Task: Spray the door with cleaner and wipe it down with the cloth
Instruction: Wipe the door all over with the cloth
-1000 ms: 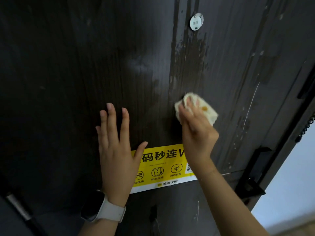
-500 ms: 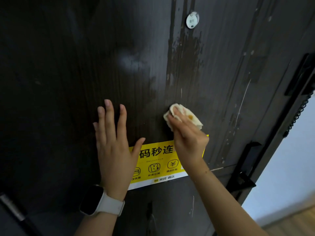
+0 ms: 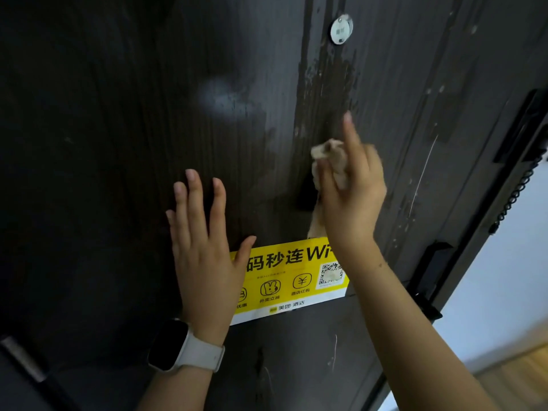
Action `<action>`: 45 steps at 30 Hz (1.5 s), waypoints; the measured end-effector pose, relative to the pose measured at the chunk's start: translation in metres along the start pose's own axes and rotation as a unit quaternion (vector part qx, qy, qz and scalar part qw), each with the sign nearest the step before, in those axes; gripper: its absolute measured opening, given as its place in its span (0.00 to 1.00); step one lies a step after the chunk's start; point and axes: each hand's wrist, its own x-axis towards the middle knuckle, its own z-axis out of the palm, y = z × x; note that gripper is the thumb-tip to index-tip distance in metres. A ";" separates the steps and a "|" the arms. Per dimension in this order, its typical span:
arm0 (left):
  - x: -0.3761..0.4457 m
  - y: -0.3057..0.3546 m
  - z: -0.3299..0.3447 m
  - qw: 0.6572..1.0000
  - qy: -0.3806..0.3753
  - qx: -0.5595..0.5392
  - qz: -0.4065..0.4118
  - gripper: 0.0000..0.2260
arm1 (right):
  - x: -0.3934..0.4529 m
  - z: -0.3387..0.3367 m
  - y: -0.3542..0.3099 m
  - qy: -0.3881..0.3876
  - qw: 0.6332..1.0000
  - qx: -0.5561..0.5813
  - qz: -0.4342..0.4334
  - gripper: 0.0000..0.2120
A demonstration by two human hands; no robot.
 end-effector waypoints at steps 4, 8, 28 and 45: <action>0.000 -0.003 0.001 1.000 0.002 -0.005 0.006 0.41 | 0.009 0.005 0.007 0.039 0.998 0.053 0.008 0.05; -0.001 -0.004 0.002 1.000 -0.002 -0.002 0.009 0.42 | -0.009 0.014 0.001 0.077 0.987 0.119 0.075 0.03; -0.001 -0.001 0.000 1.000 0.002 -0.003 0.007 0.42 | -0.010 0.011 -0.001 0.012 0.992 0.106 0.071 0.04; 0.000 0.003 -0.002 1.000 -0.012 -0.008 -0.003 0.41 | 0.012 0.014 -0.008 0.064 0.983 0.122 0.122 0.05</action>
